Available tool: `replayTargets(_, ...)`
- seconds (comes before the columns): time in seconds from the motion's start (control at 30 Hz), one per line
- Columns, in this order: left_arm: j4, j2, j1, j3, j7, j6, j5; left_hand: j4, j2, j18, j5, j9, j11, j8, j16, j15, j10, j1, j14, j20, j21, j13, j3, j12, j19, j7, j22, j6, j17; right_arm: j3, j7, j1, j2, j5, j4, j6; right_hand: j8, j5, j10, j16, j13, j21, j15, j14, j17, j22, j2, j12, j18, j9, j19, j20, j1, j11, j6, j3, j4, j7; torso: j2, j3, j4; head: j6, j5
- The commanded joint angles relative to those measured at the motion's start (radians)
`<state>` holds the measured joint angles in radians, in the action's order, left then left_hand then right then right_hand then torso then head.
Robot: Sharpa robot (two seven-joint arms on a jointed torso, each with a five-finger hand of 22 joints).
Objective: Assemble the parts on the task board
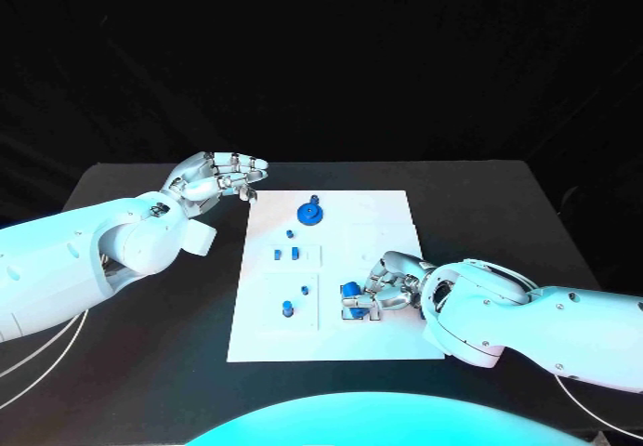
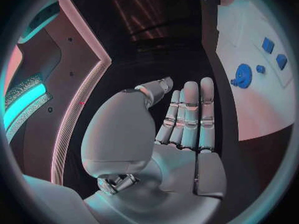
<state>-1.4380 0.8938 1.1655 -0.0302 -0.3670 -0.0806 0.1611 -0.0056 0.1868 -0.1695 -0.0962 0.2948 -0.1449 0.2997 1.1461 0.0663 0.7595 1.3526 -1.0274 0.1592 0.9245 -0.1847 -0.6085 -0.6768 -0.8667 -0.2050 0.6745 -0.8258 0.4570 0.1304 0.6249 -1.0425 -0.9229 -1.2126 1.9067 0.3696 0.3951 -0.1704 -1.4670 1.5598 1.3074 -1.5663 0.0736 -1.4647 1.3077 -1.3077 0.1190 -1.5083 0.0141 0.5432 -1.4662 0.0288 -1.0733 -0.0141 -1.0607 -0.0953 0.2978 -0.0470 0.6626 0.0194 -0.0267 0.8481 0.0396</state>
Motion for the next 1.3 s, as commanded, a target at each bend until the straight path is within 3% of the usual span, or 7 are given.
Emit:
replayTargets(0.03,-0.003,0.000,0.000,0.001,-0.004,0.015,-0.006,0.004,-0.004,-0.015,-0.003,-0.001,0.000,0.003,-0.003,0.002,-0.004,-0.003,0.004,0.003,0.001,0.001,0.003,0.001,0.003,0.000,0.000,0.005,-0.002,0.000,0.001,0.001,-0.001,-0.019,0.002,-0.006,0.007,0.010,-0.074,0.003,0.224,-0.005,0.007,-0.102,0.240,-0.263,0.009,0.004,-0.014,0.002,-0.105,-0.002,0.017,-0.005,0.001,-0.007,0.000,-0.007,0.000,0.0004,0.0004,0.001,0.000)
replayTargets(0.27,-0.003,0.000,0.000,0.001,-0.004,0.015,-0.006,0.005,-0.005,-0.015,-0.003,-0.001,0.000,0.004,-0.003,0.002,-0.004,-0.004,0.004,0.003,0.001,0.002,0.003,0.001,0.003,0.000,-0.001,0.006,-0.002,0.000,-0.003,0.001,-0.001,-0.028,0.001,0.010,0.013,0.088,-0.072,0.001,0.222,-0.005,0.007,-0.101,0.236,-0.263,0.048,0.010,-0.014,0.008,-0.105,-0.002,0.078,-0.004,0.007,-0.029,0.002,-0.008,0.000,0.0007,0.0000,0.001,0.001)
replayTargets(0.47,-0.002,0.001,0.000,0.000,-0.004,0.014,-0.006,0.005,-0.005,-0.015,-0.003,-0.001,0.000,0.004,-0.003,0.002,-0.004,-0.004,0.004,0.003,0.001,0.002,0.003,0.001,0.003,0.000,-0.001,0.006,-0.002,0.000,-0.015,0.001,-0.004,-0.032,0.004,0.016,0.014,0.082,-0.072,0.001,0.222,-0.005,0.006,-0.101,0.235,-0.263,0.031,0.010,-0.014,0.009,-0.105,-0.001,0.073,-0.004,0.008,-0.023,0.001,-0.008,0.000,0.0007,-0.0003,0.001,0.002)
replayTargets(0.53,-0.002,0.001,0.000,0.000,-0.004,0.014,-0.006,0.005,-0.005,-0.015,-0.003,-0.001,0.000,0.004,-0.003,0.002,-0.004,-0.004,0.004,0.003,0.001,0.002,0.003,0.001,0.003,0.000,-0.001,0.006,-0.002,0.000,-0.024,0.001,-0.007,-0.033,0.007,0.015,0.016,0.044,-0.073,0.001,0.223,-0.005,0.007,-0.101,0.236,-0.263,-0.005,0.009,-0.014,0.011,-0.105,-0.001,0.012,-0.004,0.010,0.008,-0.003,-0.007,0.000,0.0004,-0.0002,0.000,0.001)
replayTargets(0.57,-0.002,0.001,0.000,0.000,-0.004,0.014,-0.006,0.005,-0.005,-0.015,-0.003,-0.001,0.000,0.004,-0.003,0.002,-0.004,-0.004,0.004,0.003,0.001,0.002,0.003,0.001,0.003,0.000,-0.001,0.006,-0.002,0.000,-0.031,0.001,-0.009,-0.034,0.009,0.014,0.017,0.029,-0.073,0.001,0.224,-0.005,0.007,-0.101,0.236,-0.263,-0.007,0.009,-0.014,0.011,-0.105,-0.002,-0.031,-0.004,0.012,0.024,-0.005,-0.007,0.000,0.0003,-0.0002,0.000,0.001)
replayTargets(0.73,-0.002,0.001,0.000,0.000,-0.004,0.013,-0.006,0.005,-0.006,-0.015,-0.004,-0.002,0.000,0.005,-0.003,0.002,-0.005,-0.004,0.004,0.004,0.000,0.002,0.002,0.000,0.003,0.000,-0.001,0.007,-0.002,0.000,-0.060,0.002,-0.024,-0.037,0.026,-0.007,0.016,0.041,-0.075,0.001,0.226,-0.005,0.007,-0.101,0.237,-0.263,0.016,0.007,-0.014,0.009,-0.105,-0.002,-0.139,-0.005,0.013,0.052,-0.006,-0.007,-0.001,0.0002,0.0010,0.002,-0.001)
replayTargets(1.3,-0.001,0.000,-0.001,0.000,-0.004,0.013,-0.006,0.005,-0.006,-0.015,-0.004,-0.002,0.000,0.005,-0.003,0.002,-0.005,-0.004,0.004,0.004,0.000,0.002,0.002,0.000,0.003,0.000,-0.001,0.007,-0.002,0.000,-0.063,0.014,-0.057,-0.046,0.044,-0.037,0.014,0.041,-0.077,0.002,0.229,-0.005,0.007,-0.102,0.240,-0.263,0.019,0.003,-0.014,0.006,-0.105,-0.002,-0.186,-0.005,0.010,0.068,-0.006,-0.007,0.000,0.0002,-0.0005,0.002,0.000)
